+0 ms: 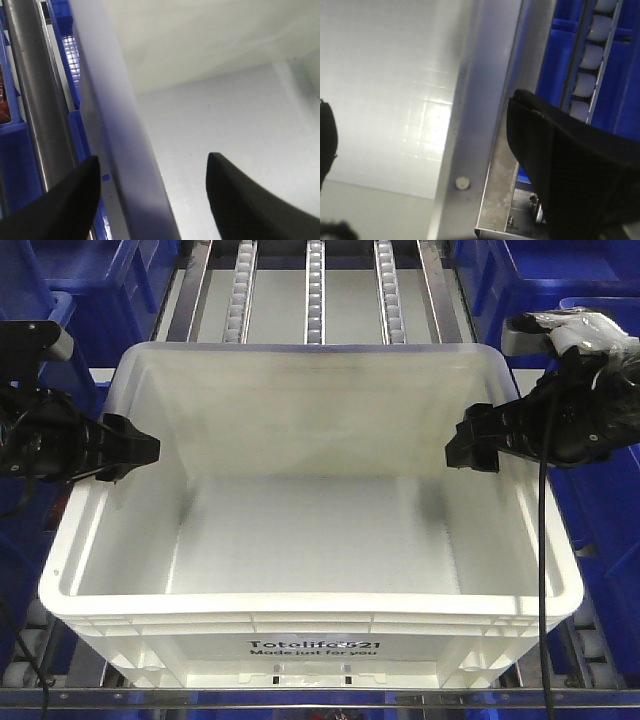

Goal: Move bin from left to right shelf
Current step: 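Close both grippers on the tote's side rims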

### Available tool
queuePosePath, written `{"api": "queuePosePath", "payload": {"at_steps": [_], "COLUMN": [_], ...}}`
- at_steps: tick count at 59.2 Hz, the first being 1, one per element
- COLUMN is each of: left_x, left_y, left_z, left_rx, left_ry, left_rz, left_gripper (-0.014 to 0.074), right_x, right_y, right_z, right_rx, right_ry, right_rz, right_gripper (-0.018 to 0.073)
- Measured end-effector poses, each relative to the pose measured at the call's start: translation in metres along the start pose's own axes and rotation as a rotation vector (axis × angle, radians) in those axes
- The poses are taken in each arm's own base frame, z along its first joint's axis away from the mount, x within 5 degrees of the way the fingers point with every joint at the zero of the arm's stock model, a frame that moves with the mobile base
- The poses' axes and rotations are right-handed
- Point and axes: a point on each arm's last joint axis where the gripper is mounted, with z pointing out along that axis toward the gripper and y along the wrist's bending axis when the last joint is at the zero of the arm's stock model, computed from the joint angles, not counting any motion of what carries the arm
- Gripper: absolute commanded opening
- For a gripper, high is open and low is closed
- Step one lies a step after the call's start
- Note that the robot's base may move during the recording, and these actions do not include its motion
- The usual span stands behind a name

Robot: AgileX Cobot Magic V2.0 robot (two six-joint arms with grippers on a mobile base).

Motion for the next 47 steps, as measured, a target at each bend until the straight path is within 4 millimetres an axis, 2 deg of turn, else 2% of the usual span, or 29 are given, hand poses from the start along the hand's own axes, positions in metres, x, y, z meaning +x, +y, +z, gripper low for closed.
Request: {"api": "queuePosePath", "payload": {"at_steps": [14,47], "left_x": [0.000,0.000], "left_y": [0.001,0.001], "left_z": [0.002,0.002], "left_rx": [-0.001,-0.001], "left_ry": [0.005,0.005], "left_rz": [-0.002,-0.002], "left_gripper": [0.0444,0.0444], "right_x": [0.000,0.001], "right_y": [-0.004,-0.007], "right_z": [0.012,0.022], "right_rx": [0.025,0.042], "right_ry": [0.038,0.067], "right_rz": [0.016,0.019], "right_gripper": [0.0593,0.0592]}}
